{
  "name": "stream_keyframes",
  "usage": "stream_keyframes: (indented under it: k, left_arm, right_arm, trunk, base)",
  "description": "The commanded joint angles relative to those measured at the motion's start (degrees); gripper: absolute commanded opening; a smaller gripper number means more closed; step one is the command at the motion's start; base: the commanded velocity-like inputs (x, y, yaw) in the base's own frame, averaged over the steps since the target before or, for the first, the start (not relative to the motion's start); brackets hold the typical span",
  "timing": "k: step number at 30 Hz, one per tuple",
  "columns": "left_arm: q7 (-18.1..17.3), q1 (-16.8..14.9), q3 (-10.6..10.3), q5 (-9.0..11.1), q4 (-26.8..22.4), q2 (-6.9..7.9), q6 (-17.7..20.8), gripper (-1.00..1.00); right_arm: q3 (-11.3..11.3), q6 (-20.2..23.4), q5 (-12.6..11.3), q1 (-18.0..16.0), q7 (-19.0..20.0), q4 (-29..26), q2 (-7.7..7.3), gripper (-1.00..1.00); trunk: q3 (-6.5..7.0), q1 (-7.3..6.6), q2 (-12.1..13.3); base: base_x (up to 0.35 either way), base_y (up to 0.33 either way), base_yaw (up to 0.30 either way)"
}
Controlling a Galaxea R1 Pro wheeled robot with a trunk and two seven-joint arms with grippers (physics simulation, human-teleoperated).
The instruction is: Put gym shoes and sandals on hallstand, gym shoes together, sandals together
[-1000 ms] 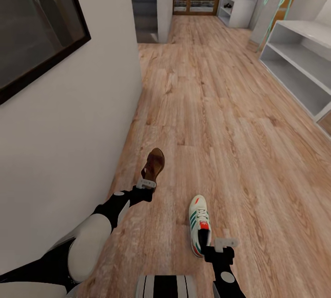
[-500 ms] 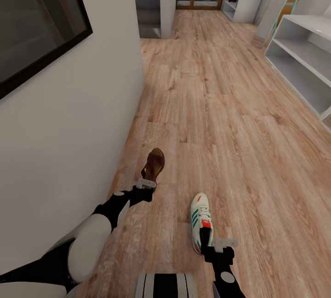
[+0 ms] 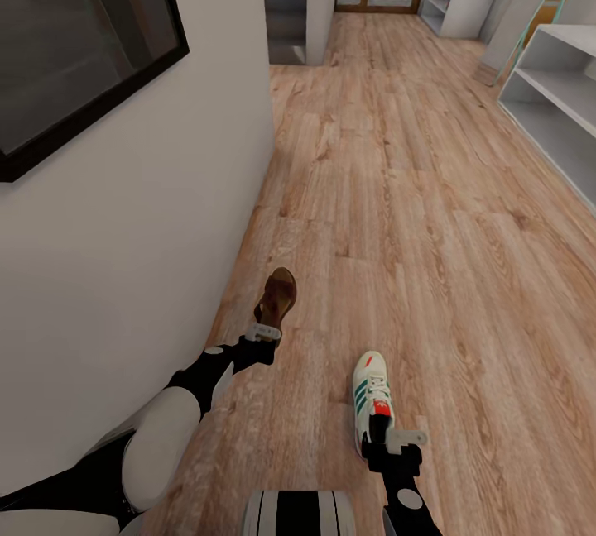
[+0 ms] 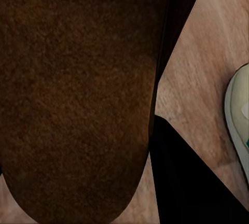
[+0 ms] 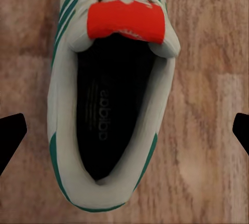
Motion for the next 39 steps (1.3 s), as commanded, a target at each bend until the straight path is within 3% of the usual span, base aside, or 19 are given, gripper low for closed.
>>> stream_keyframes:
  k: [1,32,39]
  left_arm:
    - [-0.37,-0.01,0.49,-0.62,-0.11,-0.05,0.06,-1.0]
    - [-0.28,-0.15,0.41,-0.7,-0.12,-0.05,0.11,-1.0]
    - [-0.28,-0.18,0.41,-0.7,-0.13,-0.05,0.26,-1.0]
  right_arm:
    - [-0.25,-0.17,0.48,-0.03,-0.01,0.03,0.07,1.0]
    - [-0.33,-0.17,0.48,-0.04,-0.07,-0.11,0.07,1.0]
    - [-0.47,-0.25,0.48,-0.04,-0.07,0.34,0.07,1.0]
  trunk:
    - [-0.04,-0.01,-0.01]
    - [-0.04,-0.01,-0.01]
    - [-1.82,0.18,-0.11]
  base:
    - [0.028,0.0,0.008]
    - [0.037,0.0,0.0]
    - [0.0,0.0,0.0]
